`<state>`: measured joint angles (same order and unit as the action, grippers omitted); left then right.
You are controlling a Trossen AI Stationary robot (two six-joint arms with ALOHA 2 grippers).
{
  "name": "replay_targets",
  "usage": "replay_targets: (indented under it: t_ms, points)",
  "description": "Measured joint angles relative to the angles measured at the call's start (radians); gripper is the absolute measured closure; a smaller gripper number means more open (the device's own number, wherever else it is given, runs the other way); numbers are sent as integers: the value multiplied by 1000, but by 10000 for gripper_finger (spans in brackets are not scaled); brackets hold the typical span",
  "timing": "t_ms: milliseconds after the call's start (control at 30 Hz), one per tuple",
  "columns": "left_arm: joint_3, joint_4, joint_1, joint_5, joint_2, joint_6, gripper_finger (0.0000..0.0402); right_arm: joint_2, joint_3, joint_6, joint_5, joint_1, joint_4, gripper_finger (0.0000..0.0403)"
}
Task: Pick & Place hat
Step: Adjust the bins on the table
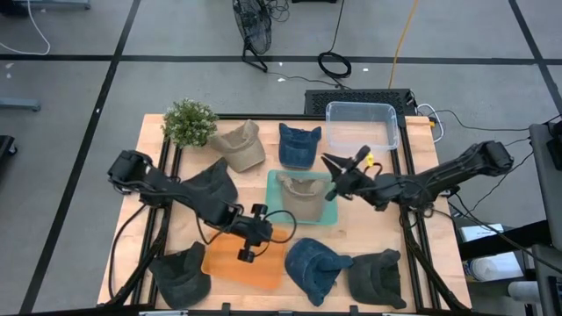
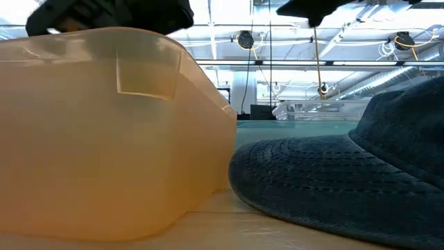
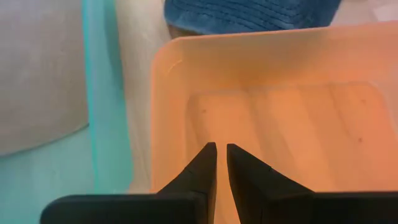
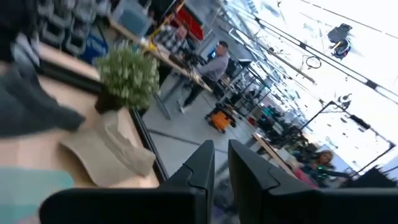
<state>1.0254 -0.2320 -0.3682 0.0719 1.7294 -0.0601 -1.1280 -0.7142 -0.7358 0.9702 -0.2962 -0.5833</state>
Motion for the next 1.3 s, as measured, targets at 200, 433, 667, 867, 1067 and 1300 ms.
replay_targets:
  t_ms: [200, 433, 667, 867, 1067, 1300]
  points:
    - [13, 38, 3, 112, 20, 28, 355, 108, 53, 38, -5, -28, 0, 369]
    - [13, 39, 22, 199, 20, 27, 355, 169, 92, 43, -6, -42, -3, 369]
    - [10, 6, 53, 217, 20, 25, 355, 174, 94, 43, -6, -77, -3, 369]
    - [9, -27, 78, 248, 20, -2, 355, 174, 94, 44, -6, -103, -3, 369]
    - [9, -29, 95, 254, 20, -32, 355, 174, 94, 120, -7, -118, 79, 369]
    - [7, 1, 80, 219, 4, 5, 355, 174, 94, 290, -8, -95, 227, 369]
